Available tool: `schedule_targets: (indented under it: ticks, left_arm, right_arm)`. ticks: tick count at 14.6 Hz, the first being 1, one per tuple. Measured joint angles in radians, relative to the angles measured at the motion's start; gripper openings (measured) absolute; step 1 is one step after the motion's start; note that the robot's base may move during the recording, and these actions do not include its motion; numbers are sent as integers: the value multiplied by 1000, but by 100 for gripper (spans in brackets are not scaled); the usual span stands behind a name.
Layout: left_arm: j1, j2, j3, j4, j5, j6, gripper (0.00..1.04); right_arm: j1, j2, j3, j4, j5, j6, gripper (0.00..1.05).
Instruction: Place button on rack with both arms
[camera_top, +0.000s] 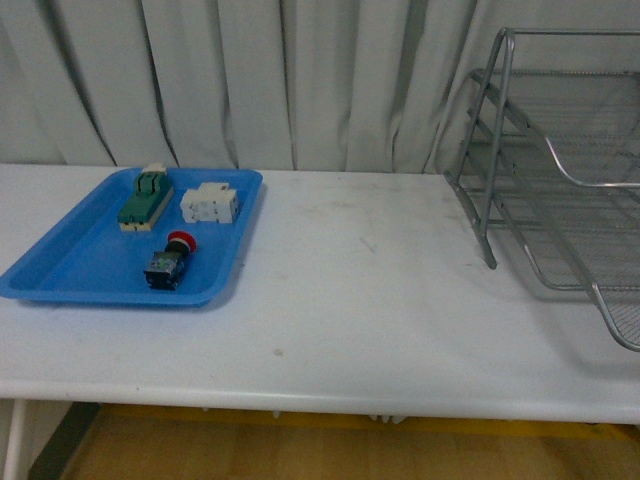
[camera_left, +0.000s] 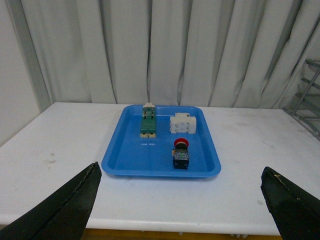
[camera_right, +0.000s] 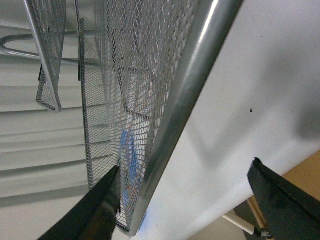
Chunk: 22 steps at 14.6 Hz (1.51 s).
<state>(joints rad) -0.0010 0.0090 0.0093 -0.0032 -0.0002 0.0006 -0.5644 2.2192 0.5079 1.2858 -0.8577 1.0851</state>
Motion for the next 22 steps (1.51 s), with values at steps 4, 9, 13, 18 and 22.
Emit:
schedule_targets:
  ticks: [4, 9, 13, 18, 22]
  left_arm:
    - [0, 0, 0, 0, 0, 0, 98]
    - [0, 0, 0, 0, 0, 0, 98]
    - [0, 0, 0, 0, 0, 0, 98]
    - [0, 0, 0, 0, 0, 0, 98]
    - [0, 0, 0, 0, 0, 0, 98]
  right_arm:
    - [-13, -58, -42, 2, -19, 25, 97]
    - [-82, -219, -171, 1, -45, 49, 98]
    - [-188, -658, -383, -31, 14, -149, 87]
    - [225, -1849, -498, -935, 503, -1035, 14]
    - [390, -2042, -497, -1114, 678, -1078, 2]
